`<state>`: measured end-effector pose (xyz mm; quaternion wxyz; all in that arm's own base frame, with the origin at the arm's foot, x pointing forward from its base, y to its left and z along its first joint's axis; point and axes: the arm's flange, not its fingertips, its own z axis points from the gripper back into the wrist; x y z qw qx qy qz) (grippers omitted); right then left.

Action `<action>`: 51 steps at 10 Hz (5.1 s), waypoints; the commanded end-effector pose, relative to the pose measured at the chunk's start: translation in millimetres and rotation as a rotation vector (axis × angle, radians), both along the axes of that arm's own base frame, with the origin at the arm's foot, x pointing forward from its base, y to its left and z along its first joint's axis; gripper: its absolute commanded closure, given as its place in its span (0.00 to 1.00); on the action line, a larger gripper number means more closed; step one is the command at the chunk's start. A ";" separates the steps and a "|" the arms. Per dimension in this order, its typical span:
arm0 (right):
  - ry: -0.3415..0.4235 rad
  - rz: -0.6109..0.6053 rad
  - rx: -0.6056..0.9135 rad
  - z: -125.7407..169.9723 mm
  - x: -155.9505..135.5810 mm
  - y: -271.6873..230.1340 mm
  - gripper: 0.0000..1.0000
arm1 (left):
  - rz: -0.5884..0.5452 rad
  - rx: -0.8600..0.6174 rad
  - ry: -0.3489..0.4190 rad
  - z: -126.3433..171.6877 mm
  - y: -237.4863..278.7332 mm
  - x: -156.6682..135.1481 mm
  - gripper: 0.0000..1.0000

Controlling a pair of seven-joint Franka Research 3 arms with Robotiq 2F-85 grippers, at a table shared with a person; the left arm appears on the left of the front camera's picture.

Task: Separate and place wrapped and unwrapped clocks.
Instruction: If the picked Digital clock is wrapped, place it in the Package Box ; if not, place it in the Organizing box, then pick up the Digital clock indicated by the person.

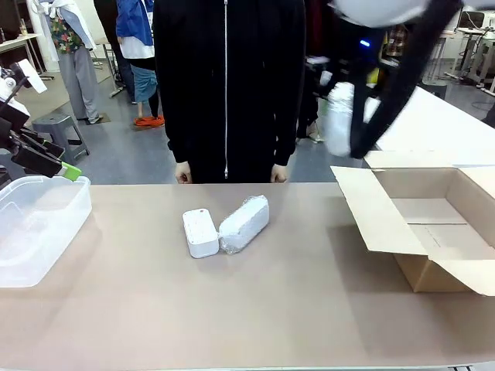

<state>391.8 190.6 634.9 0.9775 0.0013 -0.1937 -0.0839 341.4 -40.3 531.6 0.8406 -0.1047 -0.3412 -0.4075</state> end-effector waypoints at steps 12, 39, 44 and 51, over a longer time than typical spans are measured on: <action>0.224 0.024 -0.002 -69.8 30.6 -161.9 0.48 | -0.003 -0.011 0.004 -0.8 0.2 0.8 0.00; 0.250 0.123 0.060 -78.8 59.1 -227.4 0.00 | -0.003 -0.011 0.004 -0.8 0.2 0.8 0.00; 0.279 0.131 0.079 -44.9 53.2 -210.5 0.00 | -0.003 -0.011 0.004 -0.8 0.2 0.8 0.00; 0.225 0.129 0.036 -49.4 40.1 -219.9 0.00 | -0.003 -0.011 0.004 -0.8 0.2 0.8 0.00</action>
